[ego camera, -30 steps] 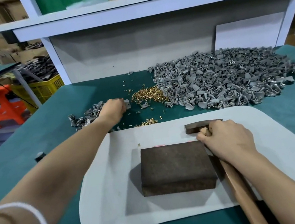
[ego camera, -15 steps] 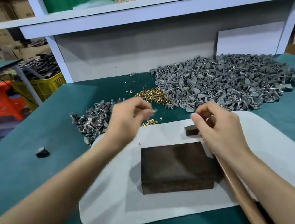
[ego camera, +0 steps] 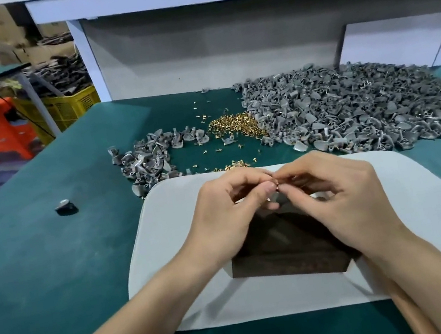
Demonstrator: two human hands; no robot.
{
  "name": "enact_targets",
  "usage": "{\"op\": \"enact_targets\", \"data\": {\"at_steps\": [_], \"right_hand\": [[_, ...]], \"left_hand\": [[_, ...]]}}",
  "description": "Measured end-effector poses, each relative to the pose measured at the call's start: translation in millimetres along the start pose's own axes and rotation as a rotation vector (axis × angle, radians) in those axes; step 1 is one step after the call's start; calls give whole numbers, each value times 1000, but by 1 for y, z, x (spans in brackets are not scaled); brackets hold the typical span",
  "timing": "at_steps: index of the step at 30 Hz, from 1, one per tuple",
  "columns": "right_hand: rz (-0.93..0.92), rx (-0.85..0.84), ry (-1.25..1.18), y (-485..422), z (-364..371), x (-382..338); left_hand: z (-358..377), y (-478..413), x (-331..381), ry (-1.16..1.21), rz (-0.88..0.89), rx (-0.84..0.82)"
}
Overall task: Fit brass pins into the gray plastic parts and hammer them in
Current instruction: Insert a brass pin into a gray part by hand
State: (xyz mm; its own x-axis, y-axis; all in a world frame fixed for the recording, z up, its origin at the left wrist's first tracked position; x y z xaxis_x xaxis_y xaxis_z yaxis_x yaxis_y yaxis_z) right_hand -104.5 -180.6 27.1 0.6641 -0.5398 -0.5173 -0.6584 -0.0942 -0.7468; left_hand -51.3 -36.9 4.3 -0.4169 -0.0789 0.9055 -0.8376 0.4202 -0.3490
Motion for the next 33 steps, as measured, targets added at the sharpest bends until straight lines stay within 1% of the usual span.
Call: {"op": "enact_targets", "data": {"at_steps": [4, 7, 9, 11, 13, 14, 17, 20, 21, 24, 26, 30, 33], "right_hand": [[-40, -10, 57, 1, 3, -2], [-19, 9, 32, 1, 5, -3], [42, 34, -7, 2, 6, -1], [175, 53, -122, 3, 7, 5], [301, 63, -263, 6, 8, 11], [325, 61, -295, 7, 9, 12], [300, 38, -288, 6, 11, 10], [217, 62, -230, 5, 10, 7], [215, 75, -243, 4, 10, 6], [307, 72, -315, 6, 12, 6], [337, 61, -315, 7, 13, 6], [330, 52, -306, 6, 12, 5], [311, 51, -287, 6, 12, 5]], "left_hand": [[-2, -2, -1, 86, -64, -64], [-2, -1, 0, 134, -85, -76], [-3, 0, 0, 136, -70, -58], [-4, 0, 0, 155, -48, -44], [-6, -1, 0, 109, -15, -42], [-6, -1, 1, 78, 0, -45], [-7, -1, 0, 43, 15, -47], [-5, 1, 0, 24, 26, -57], [-4, 2, 1, 31, 31, -62], [-3, 4, 1, 50, 26, -81], [-3, 4, 0, 26, 18, -74], [-3, 4, 5, -37, 58, -27], [-5, 5, 6, -42, 71, -10]]}}
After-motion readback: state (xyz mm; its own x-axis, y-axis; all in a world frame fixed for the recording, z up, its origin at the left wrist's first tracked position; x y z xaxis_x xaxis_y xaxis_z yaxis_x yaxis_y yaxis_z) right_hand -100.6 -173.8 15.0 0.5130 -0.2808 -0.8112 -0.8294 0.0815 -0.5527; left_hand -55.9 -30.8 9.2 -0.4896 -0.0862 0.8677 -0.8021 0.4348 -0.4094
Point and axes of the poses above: each hand's wrist, its own y-axis away from the middle knuckle, its own z-axis out of the palm, x = y × z, the point moved 3 cm from there along -y, towards the middle knuckle, and after that the axes turned 13 degrees about -y, right-handed, at the moved point
